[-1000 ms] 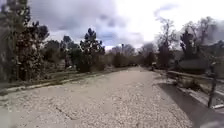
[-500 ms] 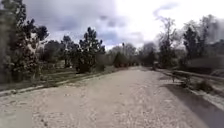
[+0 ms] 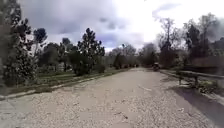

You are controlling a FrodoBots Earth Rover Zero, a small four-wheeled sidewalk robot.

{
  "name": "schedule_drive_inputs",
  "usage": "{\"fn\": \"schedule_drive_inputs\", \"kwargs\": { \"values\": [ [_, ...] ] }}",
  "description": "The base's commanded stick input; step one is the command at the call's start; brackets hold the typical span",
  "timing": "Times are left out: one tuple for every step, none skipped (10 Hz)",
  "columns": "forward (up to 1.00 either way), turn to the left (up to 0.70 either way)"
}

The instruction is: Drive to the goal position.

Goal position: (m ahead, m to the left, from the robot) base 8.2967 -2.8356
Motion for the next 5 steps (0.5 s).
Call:
{"fn": "schedule_drive_inputs", "kwargs": {
  "values": [
    [0.70,-0.27],
    [0.70,-0.27],
    [0.70,-0.27],
    [0.70,-0.27],
    [0.70,-0.27]
  ]
}}
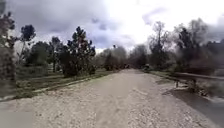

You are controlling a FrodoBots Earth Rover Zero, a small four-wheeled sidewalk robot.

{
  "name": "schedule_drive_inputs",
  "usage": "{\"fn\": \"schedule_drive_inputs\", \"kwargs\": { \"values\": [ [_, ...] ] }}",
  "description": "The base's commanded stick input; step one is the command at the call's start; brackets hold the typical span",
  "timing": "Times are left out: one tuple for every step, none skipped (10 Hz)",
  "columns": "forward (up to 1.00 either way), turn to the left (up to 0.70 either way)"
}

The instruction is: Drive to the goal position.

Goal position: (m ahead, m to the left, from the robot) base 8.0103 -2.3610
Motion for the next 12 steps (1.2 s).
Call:
{"fn": "schedule_drive_inputs", "kwargs": {
  "values": [
    [0.70,-0.17],
    [0.70,0.00],
    [0.70,0.00],
    [0.70,0.00],
    [0.70,0.00],
    [0.70,0.00],
    [0.70,0.00],
    [0.70,0.00],
    [0.70,0.00],
    [0.70,0.00],
    [0.70,0.00],
    [0.70,0.00]
  ]
}}
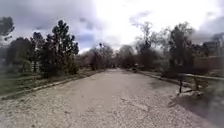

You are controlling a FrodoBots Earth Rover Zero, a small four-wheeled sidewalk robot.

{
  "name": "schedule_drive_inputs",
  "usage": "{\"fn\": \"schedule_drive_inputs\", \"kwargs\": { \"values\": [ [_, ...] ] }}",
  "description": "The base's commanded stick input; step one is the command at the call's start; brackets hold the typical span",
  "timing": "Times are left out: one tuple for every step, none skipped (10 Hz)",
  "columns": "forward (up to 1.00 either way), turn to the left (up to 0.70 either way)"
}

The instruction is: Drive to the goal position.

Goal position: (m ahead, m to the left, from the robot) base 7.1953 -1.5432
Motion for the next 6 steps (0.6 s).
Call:
{"fn": "schedule_drive_inputs", "kwargs": {
  "values": [
    [0.70,0.00],
    [0.70,0.00],
    [0.70,0.00],
    [0.70,0.00],
    [0.70,0.00],
    [0.70,0.00]
  ]
}}
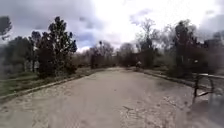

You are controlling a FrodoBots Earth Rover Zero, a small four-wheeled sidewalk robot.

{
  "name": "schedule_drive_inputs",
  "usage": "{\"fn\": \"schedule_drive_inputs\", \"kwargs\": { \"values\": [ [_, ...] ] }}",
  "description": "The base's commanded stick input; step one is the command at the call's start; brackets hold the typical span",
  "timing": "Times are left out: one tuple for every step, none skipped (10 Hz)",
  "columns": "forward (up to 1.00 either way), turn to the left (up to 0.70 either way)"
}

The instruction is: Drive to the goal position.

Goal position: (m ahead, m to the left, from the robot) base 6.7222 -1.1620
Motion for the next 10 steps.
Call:
{"fn": "schedule_drive_inputs", "kwargs": {
  "values": [
    [0.70,0.00],
    [0.70,0.00],
    [0.70,0.00],
    [0.70,0.00],
    [0.70,0.00],
    [0.70,0.00],
    [0.70,0.00],
    [0.70,0.00],
    [0.70,0.00],
    [0.70,0.00]
  ]
}}
